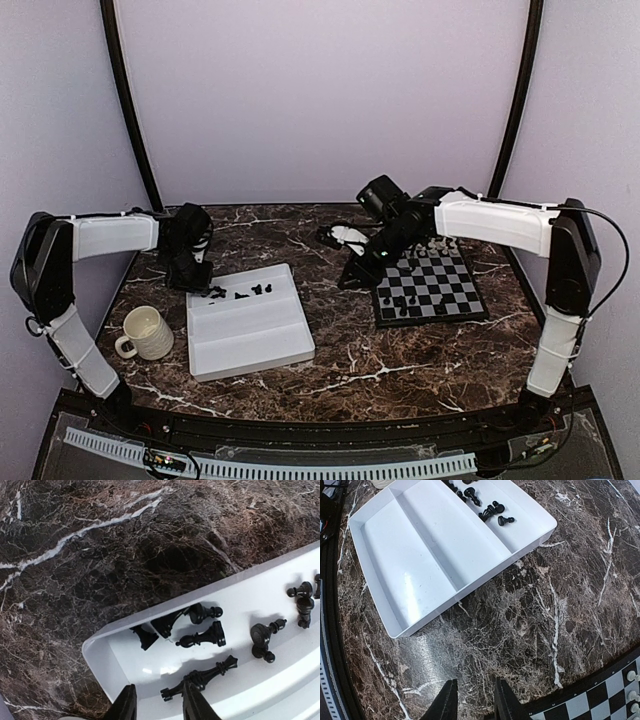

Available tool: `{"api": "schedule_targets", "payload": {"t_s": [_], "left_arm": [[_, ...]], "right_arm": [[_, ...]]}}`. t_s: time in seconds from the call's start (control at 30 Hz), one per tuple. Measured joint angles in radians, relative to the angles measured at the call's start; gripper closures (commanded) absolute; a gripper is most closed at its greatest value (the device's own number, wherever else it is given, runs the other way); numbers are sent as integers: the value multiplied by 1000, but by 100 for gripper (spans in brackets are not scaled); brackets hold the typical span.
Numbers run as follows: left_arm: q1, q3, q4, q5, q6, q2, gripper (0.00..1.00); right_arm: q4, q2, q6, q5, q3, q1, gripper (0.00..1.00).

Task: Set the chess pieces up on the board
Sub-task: Pick up the pawn from the storage box.

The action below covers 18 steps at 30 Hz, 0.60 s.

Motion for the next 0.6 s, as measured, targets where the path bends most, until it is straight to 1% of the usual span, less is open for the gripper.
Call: {"api": "schedule_targets", "payload": {"t_s": [0.23,0.4,0.5,0.6], "left_arm": [[7,34,23,-6,-75,95,64],[37,34,50,-2,-117,134,65],[56,34,69,2,-134,158,68],[68,36,82,16,-140,172,72]], "right_arm": [[4,-26,0,3,-29,0,73],[8,-26,-1,4,-31,0,73],[8,-26,-1,3,-31,0,73],[8,-26,-1,2,-31,0,73]]}}
